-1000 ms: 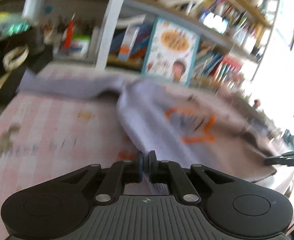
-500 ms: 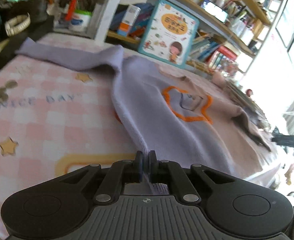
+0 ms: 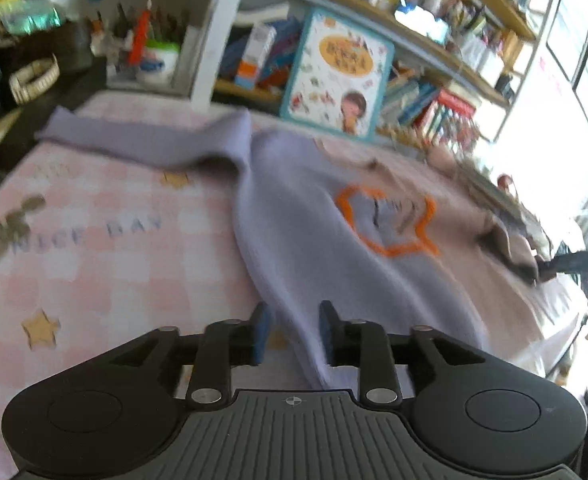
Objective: Fold clothes
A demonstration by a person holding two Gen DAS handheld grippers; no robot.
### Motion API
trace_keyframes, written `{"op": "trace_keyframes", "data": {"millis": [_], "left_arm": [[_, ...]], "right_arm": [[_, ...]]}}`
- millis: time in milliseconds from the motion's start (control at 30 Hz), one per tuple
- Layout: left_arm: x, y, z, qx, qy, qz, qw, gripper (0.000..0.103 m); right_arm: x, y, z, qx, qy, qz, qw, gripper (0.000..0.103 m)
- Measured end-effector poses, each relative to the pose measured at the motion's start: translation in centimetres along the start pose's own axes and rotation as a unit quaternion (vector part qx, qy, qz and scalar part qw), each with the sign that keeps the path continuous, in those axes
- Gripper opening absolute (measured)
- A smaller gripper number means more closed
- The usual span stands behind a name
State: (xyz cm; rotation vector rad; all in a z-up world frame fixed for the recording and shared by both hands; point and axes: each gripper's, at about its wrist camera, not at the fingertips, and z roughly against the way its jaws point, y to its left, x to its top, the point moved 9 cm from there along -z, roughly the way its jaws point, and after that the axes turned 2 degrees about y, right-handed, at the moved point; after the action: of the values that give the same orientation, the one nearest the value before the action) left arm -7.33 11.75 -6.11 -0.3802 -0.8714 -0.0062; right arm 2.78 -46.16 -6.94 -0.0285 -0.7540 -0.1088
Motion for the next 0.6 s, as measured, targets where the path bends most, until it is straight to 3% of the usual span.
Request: {"op": "trace_keyframes", "data": {"millis": [100, 167, 233, 433, 500, 600], "left_arm": [[1.9, 0.3, -0.3, 0.023, -0.022, -0.009, 0.9995, 0.042], [2.9, 0.5, -0.7, 0.043, -0.031, -0.022, 0.9984, 0.051], [3.6, 0.6, -1.3, 0.054, -0.039, -0.033, 0.9972, 0.052], [4.7, 0.5, -3.3, 0.049, -0.044, -0.031, 0.9974, 0.052], [5.0, 0.5, -4.2, 0.045, -0.044, -0.029, 0.9976, 0.052], [5.8, 0.7, -5.8, 0.037, -0.043, -0.017, 0.9982, 0.053]], "right_arm": [[4.7, 2.3, 1.6, -0.078, -0.084, 0.101, 0.988, 0.007], [8.3, 3.9, 3.0, -0.126, -0.149, 0.153, 0.969, 0.007], [11.3, 5.3, 3.8, -0.164, -0.198, 0.197, 0.946, 0.007], [16.6, 6.8, 3.0, -0.22, -0.271, 0.231, 0.908, 0.007], [17.5, 6.2, 1.1, -0.23, -0.253, 0.233, 0.911, 0.007], [17.5, 4.9, -2.8, -0.213, -0.168, 0.221, 0.937, 0.013]]}}
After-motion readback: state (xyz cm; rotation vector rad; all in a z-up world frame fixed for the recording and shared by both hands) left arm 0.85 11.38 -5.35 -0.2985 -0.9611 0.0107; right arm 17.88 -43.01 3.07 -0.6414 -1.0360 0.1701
